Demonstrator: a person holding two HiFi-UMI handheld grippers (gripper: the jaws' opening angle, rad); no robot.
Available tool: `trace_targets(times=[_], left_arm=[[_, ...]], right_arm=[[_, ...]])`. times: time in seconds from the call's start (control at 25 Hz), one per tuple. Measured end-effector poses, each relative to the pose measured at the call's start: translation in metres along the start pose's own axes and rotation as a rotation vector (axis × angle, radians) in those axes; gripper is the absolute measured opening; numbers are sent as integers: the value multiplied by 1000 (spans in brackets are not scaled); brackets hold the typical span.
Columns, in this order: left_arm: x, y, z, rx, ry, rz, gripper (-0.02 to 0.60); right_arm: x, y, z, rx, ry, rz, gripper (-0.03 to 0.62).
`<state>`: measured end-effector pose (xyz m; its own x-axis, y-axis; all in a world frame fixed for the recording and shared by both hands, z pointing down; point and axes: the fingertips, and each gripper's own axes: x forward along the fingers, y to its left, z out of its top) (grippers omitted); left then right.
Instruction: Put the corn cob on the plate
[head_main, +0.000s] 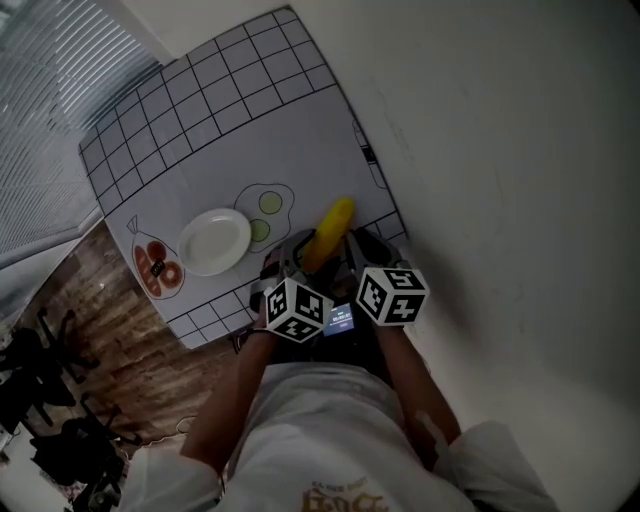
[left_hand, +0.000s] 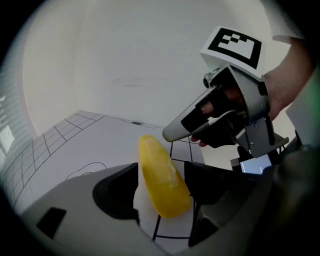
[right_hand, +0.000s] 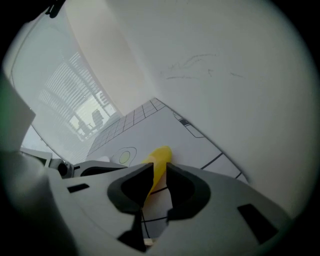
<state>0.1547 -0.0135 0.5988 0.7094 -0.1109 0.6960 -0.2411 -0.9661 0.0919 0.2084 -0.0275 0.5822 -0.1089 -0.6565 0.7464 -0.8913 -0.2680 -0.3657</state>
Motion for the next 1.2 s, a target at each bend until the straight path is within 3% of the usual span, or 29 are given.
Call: trace_targets(times=[0.32, 0.48, 0.84, 1.2], left_arm=[[19, 2, -10, -68, 66, 41, 302], [30, 6, -11, -133, 51, 33, 302], [28, 11, -11, -164, 25, 59, 273], [27, 13, -11, -227, 10, 32, 265]], right_arm=[[1, -8, 0, 17, -9, -7, 84], [3, -7, 1, 12, -7, 0, 84], [2, -3, -2, 3, 4, 19, 84], [-2, -2, -2, -6, -1, 30, 84]])
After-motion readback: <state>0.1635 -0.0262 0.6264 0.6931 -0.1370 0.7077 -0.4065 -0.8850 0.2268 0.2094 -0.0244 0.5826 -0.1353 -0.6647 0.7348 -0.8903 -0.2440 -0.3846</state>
